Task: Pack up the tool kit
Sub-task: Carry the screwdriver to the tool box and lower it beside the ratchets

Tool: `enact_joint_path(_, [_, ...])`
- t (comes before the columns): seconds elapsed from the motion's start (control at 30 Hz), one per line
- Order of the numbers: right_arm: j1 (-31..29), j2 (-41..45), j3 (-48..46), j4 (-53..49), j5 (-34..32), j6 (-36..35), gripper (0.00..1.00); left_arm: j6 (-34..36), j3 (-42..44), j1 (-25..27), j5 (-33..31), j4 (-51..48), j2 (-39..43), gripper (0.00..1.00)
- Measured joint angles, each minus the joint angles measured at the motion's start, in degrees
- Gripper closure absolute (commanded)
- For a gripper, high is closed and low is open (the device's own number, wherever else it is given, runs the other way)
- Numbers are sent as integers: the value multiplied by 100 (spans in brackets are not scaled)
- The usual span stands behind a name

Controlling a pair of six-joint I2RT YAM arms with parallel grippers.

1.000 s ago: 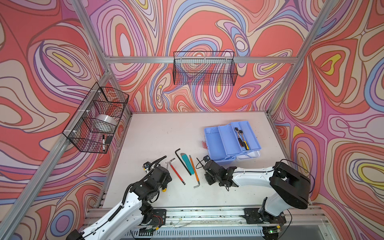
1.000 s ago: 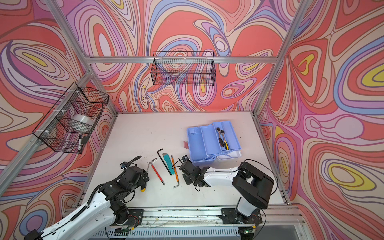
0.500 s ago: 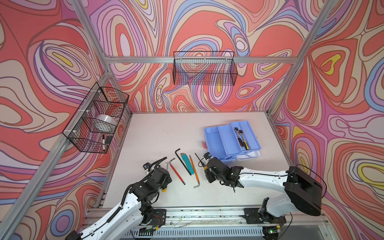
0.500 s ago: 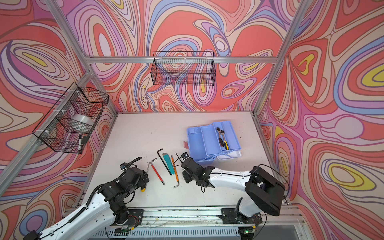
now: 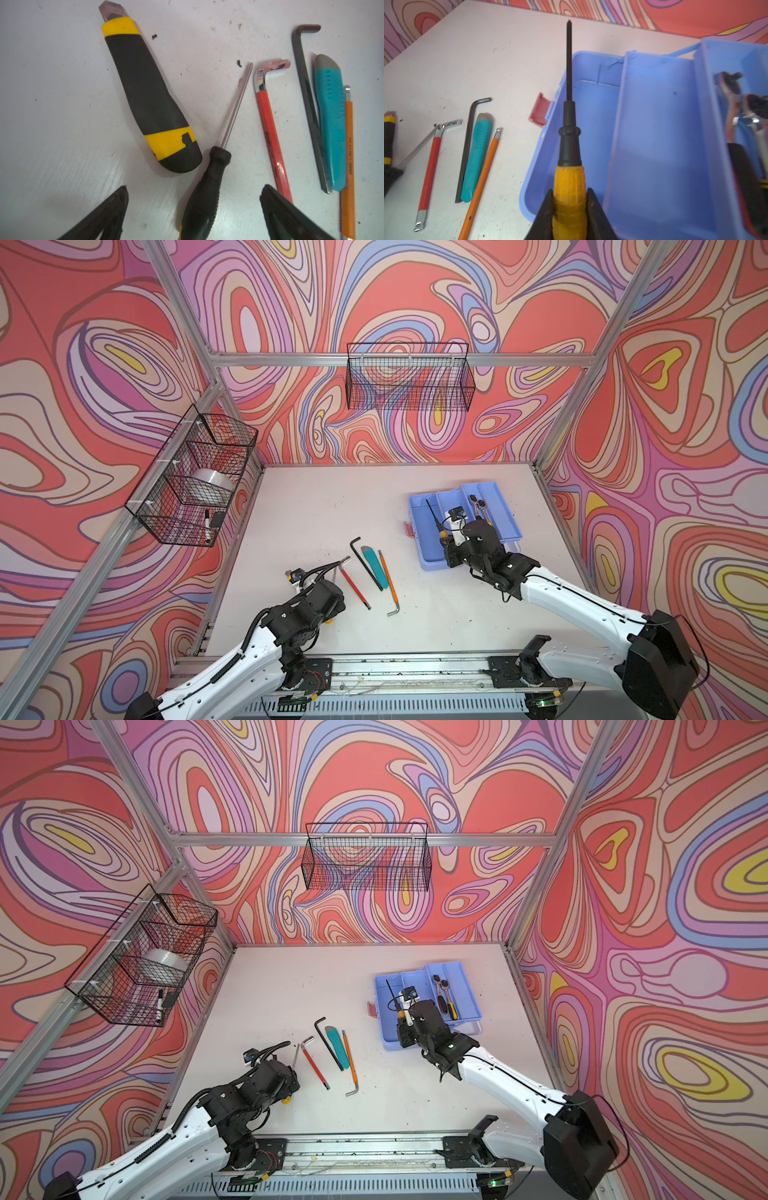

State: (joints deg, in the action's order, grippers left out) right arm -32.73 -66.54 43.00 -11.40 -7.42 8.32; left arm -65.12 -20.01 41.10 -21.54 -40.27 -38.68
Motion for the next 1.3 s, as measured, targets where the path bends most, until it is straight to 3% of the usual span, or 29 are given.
enact_joint_path(0.47, [2509,-125,516,-393,695,-595,98,-116,0,483,-63,-63,-345,1])
enact_joint_path(1.07, [3136,-863,704,-525,1025,-680,98,-157,4,586,-61,-20,-444,3])
enact_joint_path(1.3, [3202,-951,726,-540,1141,-726,87,-162,59,586,-61,-24,-413,3])
